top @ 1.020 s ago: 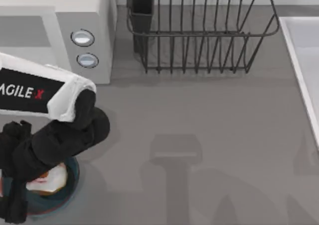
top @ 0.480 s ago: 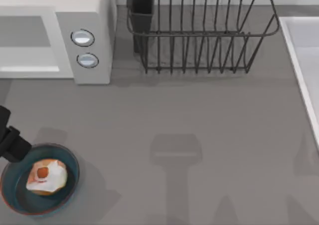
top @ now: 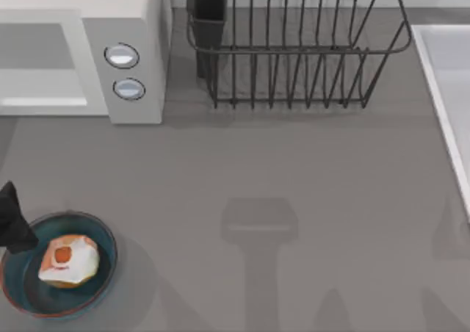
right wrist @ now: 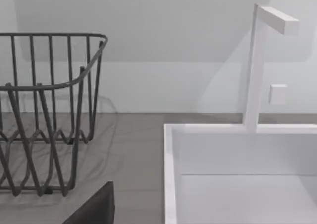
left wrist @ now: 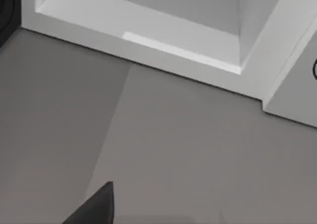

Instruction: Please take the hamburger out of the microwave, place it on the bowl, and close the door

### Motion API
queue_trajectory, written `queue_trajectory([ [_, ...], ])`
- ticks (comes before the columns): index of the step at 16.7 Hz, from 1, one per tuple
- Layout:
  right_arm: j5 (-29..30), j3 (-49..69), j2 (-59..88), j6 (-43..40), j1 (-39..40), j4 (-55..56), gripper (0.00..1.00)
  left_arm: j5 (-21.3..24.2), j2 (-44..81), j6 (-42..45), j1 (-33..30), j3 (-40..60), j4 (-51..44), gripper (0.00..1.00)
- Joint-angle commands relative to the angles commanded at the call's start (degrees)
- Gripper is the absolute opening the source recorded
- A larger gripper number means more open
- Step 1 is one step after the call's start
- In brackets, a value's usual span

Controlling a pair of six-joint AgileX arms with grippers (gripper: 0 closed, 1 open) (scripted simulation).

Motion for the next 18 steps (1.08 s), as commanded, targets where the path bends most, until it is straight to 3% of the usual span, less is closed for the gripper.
queue_trajectory([
  [5,0.00,0.00,0.00,0.00,0.00,0.00,1.00,4.23,-14.68,15.40,2.66,-7.02,10.44,1.00],
  [12,0.00,0.00,0.00,0.00,0.00,0.00,1.00,4.76,-16.63,17.42,2.96,-7.98,11.93,1.00],
  [18,0.00,0.00,0.00,0.00,0.00,0.00,1.00,4.76,-16.63,17.42,2.96,-7.98,11.93,0.55],
])
